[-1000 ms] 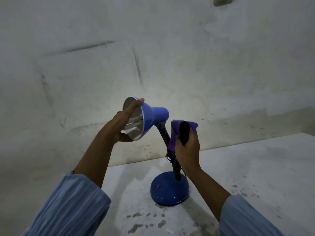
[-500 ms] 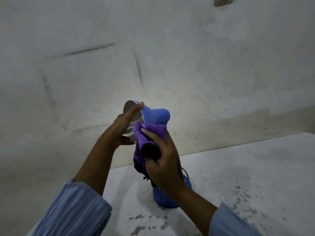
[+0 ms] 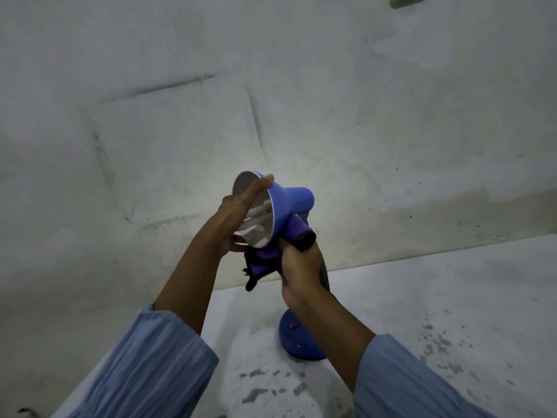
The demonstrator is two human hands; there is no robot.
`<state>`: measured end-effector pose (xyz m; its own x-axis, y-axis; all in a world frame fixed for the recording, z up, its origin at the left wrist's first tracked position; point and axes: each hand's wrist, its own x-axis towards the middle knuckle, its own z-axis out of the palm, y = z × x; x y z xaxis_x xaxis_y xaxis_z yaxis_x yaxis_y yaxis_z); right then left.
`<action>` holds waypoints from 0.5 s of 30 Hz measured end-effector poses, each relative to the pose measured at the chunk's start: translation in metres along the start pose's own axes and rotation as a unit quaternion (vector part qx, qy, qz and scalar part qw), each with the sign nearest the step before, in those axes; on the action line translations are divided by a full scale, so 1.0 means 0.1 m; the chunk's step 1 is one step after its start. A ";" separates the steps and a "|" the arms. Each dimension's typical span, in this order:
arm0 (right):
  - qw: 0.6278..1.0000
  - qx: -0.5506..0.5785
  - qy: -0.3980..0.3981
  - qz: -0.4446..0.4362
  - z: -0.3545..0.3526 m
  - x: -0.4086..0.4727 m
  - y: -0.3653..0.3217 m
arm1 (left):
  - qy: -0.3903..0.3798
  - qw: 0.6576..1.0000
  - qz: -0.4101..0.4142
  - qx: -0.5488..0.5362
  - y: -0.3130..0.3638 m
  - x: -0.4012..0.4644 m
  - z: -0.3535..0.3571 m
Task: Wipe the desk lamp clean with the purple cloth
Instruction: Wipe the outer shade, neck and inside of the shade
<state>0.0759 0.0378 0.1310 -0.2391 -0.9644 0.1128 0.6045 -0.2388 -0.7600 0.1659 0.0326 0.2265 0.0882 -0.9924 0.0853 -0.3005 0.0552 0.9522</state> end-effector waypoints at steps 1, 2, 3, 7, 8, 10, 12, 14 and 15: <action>0.999 0.031 -0.015 0.008 0.07 0.00 0.00 | 0.008 1.000 -0.002 0.009 0.00 -0.01 0.01; 0.998 0.052 -0.029 0.025 0.12 0.00 -0.01 | 0.017 1.000 -0.007 0.022 0.01 -0.02 0.02; 0.996 0.062 -0.045 0.049 0.16 0.02 -0.01 | 0.023 0.999 -0.013 0.035 0.01 -0.03 0.03; 0.982 0.093 -0.114 0.119 0.18 0.13 -0.02 | 0.023 0.998 -0.020 0.049 0.04 -0.07 0.02; 0.980 0.095 -0.126 0.124 0.16 0.13 -0.02 | 0.022 0.998 -0.018 0.047 0.04 -0.08 0.01; 0.977 0.102 -0.143 0.124 0.06 0.14 0.02 | 0.017 0.999 -0.020 0.039 0.03 -0.07 0.00; 0.974 0.122 -0.147 0.118 -0.08 0.15 0.03 | 0.003 0.999 -0.026 0.021 0.01 -0.06 0.00; 0.973 0.142 -0.132 0.128 -0.22 0.16 -0.02 | -0.013 0.999 -0.032 -0.002 0.00 -0.06 -0.01; 0.972 0.147 -0.119 0.136 -0.29 0.16 -0.06 | -0.022 0.999 -0.033 -0.014 -0.01 -0.06 -0.01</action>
<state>0.0465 0.0270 0.1187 0.1214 -0.9871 0.1040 0.8206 0.0409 -0.5700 0.1664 0.0383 0.2257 0.0649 -0.9978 0.0095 -0.2694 -0.0083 0.9630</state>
